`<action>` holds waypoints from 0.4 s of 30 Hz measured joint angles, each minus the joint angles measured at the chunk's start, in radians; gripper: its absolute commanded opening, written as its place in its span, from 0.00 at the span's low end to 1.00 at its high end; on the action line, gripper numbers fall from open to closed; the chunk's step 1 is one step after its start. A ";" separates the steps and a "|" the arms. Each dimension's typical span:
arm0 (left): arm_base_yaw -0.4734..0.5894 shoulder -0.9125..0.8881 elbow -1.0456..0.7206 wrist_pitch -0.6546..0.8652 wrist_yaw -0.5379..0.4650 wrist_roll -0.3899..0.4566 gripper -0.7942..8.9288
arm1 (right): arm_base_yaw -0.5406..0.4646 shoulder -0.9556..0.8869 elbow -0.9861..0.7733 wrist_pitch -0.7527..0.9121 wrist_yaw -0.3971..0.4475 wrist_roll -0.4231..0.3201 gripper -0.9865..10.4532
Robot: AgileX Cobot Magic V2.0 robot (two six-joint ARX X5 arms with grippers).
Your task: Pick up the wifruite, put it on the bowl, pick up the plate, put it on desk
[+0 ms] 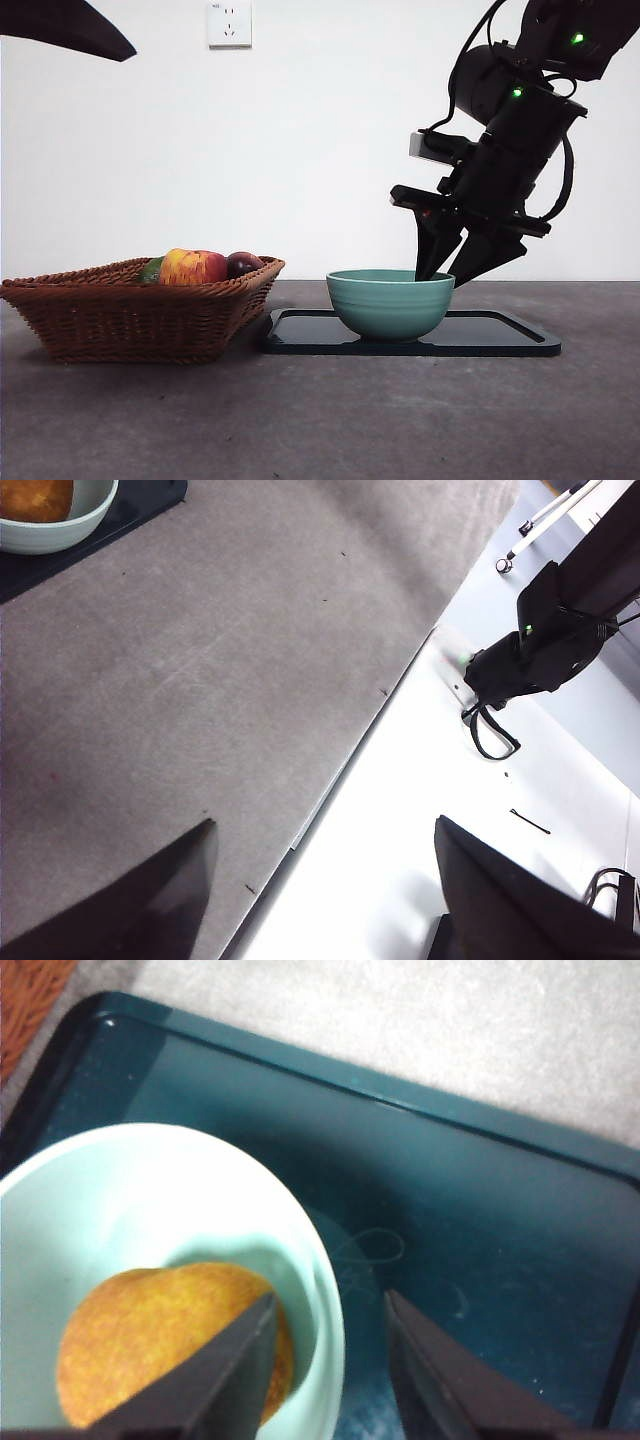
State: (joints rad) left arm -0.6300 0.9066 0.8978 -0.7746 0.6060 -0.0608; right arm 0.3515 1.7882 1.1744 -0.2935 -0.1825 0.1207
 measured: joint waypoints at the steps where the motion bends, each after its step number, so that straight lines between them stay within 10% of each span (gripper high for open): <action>1: 0.000 0.000 0.000 0.000 0.000 0.000 0.43 | 0.000 -0.005 0.002 -0.008 0.000 0.000 0.24; 12: 0.000 0.000 0.000 0.001 0.000 0.012 0.43 | 0.001 -0.283 0.027 -0.149 -0.003 0.000 0.24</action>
State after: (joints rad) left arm -0.6300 0.9066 0.8978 -0.7738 0.6060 -0.0486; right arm 0.3527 1.5047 1.2018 -0.4423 -0.1852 0.1207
